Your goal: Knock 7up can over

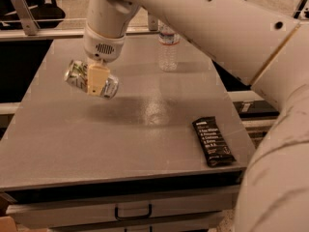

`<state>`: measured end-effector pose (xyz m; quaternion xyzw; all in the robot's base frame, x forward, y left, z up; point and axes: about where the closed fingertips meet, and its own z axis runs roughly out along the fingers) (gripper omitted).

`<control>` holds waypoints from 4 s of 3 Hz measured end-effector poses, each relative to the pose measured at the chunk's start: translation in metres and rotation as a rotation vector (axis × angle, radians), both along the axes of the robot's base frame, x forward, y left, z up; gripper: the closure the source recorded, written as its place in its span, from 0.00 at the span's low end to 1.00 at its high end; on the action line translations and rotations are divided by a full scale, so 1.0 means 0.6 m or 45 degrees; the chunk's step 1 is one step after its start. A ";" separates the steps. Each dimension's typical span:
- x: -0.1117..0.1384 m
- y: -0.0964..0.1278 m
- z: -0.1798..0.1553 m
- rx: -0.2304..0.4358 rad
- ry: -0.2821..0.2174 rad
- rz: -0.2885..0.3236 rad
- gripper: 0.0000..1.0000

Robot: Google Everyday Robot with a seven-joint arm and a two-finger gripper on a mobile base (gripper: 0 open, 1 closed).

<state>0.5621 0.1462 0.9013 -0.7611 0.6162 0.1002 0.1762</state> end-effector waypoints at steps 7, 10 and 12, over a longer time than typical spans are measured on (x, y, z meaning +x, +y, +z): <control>-0.064 -0.150 0.084 0.633 -0.188 -0.108 0.00; -0.037 -0.275 0.133 0.612 -0.370 -0.208 0.00; 0.019 -0.420 0.186 0.313 -0.631 -0.302 0.00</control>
Offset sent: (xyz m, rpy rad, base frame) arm -0.0136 0.0108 -0.0346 -0.1113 0.0499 0.0387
